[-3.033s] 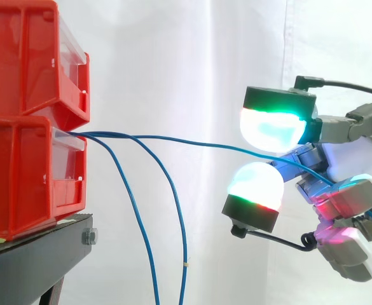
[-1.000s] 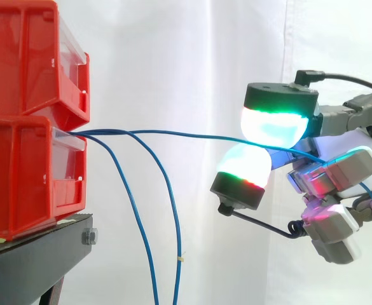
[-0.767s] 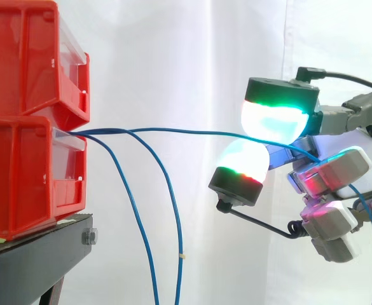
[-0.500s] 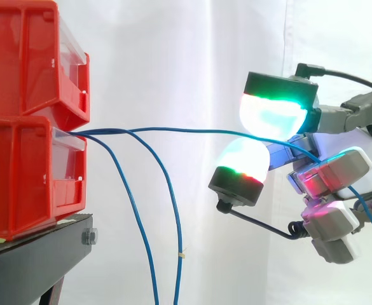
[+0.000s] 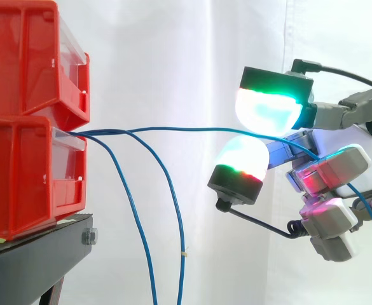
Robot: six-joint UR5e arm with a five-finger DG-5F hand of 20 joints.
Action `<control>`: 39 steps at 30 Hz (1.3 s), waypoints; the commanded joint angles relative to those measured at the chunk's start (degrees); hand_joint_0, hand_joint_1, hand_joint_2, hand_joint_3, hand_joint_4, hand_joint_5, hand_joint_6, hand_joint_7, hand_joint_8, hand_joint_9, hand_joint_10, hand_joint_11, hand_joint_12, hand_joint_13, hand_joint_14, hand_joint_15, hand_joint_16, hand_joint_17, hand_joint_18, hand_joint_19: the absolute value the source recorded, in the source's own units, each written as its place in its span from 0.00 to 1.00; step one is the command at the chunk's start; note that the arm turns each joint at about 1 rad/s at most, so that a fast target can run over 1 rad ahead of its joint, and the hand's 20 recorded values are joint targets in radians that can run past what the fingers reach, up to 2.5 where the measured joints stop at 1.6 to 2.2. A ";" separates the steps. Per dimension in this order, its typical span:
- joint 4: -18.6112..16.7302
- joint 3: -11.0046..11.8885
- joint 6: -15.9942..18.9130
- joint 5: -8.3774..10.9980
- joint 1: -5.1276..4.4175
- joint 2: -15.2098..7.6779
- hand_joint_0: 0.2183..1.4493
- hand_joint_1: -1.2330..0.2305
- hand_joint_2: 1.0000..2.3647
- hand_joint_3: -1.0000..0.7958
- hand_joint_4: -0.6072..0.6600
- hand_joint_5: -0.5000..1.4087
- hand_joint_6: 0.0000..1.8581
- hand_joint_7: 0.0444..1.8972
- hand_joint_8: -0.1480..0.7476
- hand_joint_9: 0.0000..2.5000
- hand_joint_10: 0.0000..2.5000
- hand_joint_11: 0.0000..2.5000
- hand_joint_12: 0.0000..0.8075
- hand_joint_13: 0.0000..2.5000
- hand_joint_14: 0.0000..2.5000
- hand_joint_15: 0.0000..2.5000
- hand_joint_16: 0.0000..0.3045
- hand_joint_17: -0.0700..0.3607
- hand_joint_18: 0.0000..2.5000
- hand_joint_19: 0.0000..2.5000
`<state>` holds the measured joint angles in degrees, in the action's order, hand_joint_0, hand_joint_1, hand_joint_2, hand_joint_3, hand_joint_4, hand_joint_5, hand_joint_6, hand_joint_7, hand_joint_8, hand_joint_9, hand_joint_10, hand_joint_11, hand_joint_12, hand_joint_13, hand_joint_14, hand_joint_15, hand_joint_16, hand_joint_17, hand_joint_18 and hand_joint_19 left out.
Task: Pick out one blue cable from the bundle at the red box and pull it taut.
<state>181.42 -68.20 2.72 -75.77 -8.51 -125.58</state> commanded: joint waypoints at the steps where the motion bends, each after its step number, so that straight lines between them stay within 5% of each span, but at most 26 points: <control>1: -0.02 0.00 0.00 0.01 0.07 -0.01 0.24 0.41 0.00 0.28 0.52 0.21 0.47 0.44 0.50 0.58 0.01 0.35 0.45 0.50 0.01 0.27 0.17 0.43 0.44 0.27; 17: -0.02 0.00 -0.09 -0.08 -0.01 -0.01 0.31 0.33 0.00 0.28 0.49 0.21 0.48 0.46 0.47 0.59 0.01 0.36 0.41 0.50 0.01 0.28 0.15 0.40 0.43 0.28; 27: -1.51 -0.09 -0.09 0.89 -0.01 -0.01 0.30 0.31 0.01 0.46 0.40 0.23 0.49 0.48 0.50 0.63 0.01 0.35 0.40 0.54 0.01 0.29 0.17 0.43 0.47 0.27; 39: -1.51 0.00 0.00 0.97 -0.01 -0.01 0.30 0.31 0.01 0.49 0.38 0.24 0.49 0.48 0.52 0.66 0.01 0.34 0.46 0.56 0.01 0.27 0.20 0.48 0.50 0.25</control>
<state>179.92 -68.22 2.71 -74.80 -8.53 -125.59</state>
